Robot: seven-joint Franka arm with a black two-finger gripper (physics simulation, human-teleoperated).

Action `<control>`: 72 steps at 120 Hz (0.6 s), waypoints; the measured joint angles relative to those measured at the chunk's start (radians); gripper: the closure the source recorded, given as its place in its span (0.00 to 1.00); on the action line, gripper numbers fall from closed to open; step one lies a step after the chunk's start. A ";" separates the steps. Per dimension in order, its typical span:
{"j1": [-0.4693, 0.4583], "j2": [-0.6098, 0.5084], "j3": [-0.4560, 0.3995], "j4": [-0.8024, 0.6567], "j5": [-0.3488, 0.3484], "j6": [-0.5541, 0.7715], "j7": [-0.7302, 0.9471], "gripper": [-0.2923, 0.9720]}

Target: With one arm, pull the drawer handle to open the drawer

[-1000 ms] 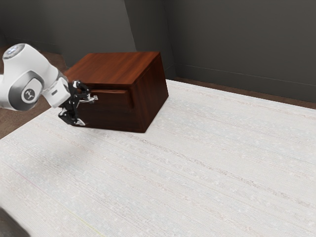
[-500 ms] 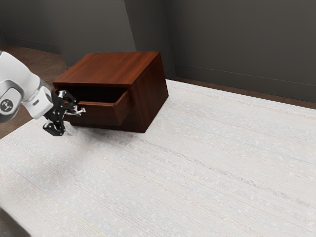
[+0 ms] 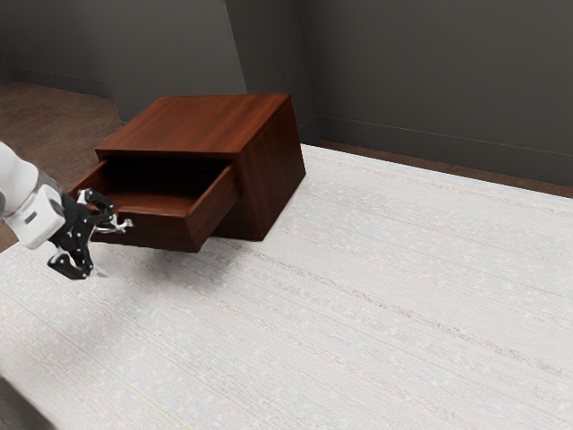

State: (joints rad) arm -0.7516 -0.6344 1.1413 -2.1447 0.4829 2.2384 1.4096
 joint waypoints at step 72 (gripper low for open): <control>0.378 0.081 -0.697 0.405 -0.090 -0.419 -0.218 0.29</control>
State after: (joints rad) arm -0.3739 -0.5532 0.4446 -1.7396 0.3925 1.8190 1.1916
